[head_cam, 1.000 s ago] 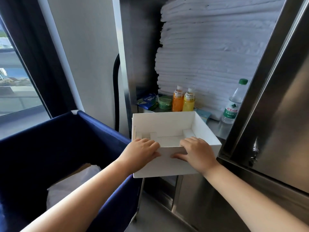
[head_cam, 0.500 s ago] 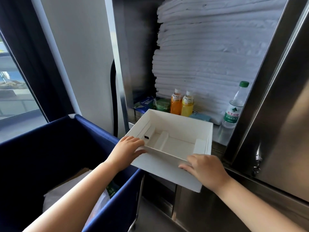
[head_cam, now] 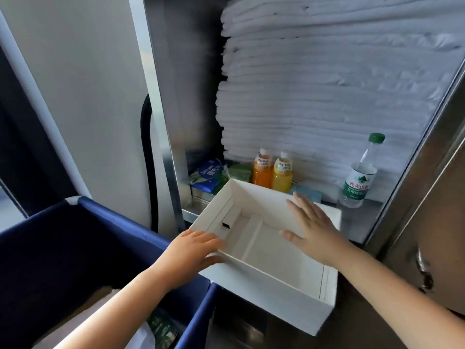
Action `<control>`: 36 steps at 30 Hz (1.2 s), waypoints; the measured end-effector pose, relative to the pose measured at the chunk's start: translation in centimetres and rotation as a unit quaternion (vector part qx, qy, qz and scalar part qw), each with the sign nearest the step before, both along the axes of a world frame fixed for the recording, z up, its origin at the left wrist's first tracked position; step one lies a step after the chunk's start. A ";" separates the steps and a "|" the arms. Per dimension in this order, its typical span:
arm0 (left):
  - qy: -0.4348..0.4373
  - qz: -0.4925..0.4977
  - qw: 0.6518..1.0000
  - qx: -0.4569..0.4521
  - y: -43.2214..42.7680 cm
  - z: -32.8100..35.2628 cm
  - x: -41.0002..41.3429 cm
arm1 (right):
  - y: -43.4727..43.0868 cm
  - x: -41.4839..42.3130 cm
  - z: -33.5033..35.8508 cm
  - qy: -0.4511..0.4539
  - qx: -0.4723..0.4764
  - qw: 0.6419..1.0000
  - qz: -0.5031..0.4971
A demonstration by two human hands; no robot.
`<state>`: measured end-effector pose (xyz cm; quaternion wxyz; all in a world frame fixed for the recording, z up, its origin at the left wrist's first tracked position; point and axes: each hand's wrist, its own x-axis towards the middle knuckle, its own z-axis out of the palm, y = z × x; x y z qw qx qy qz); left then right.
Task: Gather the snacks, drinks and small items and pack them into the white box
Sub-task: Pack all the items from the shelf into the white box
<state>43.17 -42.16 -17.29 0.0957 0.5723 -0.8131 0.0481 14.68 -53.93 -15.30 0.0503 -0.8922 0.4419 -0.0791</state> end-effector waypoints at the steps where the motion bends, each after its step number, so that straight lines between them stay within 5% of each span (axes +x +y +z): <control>1: 0.007 -0.011 1.000 0.004 -0.3 0.1 0.2 | -1.1 0.2 0.0 0.025 -0.004 1.000 -0.016; 5: 0.028 -0.053 0.998 0.034 -1.2 1.0 0.8 | -4.1 0.3 -0.1 0.115 0.016 0.992 -0.048; 11: 0.181 -0.050 0.976 0.113 -5.4 2.7 1.1 | -4.8 -0.2 -0.3 0.151 0.019 0.987 -0.042; 24: -0.095 0.009 0.994 0.054 -16.8 1.7 -1.8 | -6.3 -1.1 -1.3 0.119 0.008 0.993 0.004; 36: -0.047 0.003 0.997 0.067 -17.4 1.6 -1.3 | -11.1 3.8 0.3 -0.010 0.006 0.992 0.123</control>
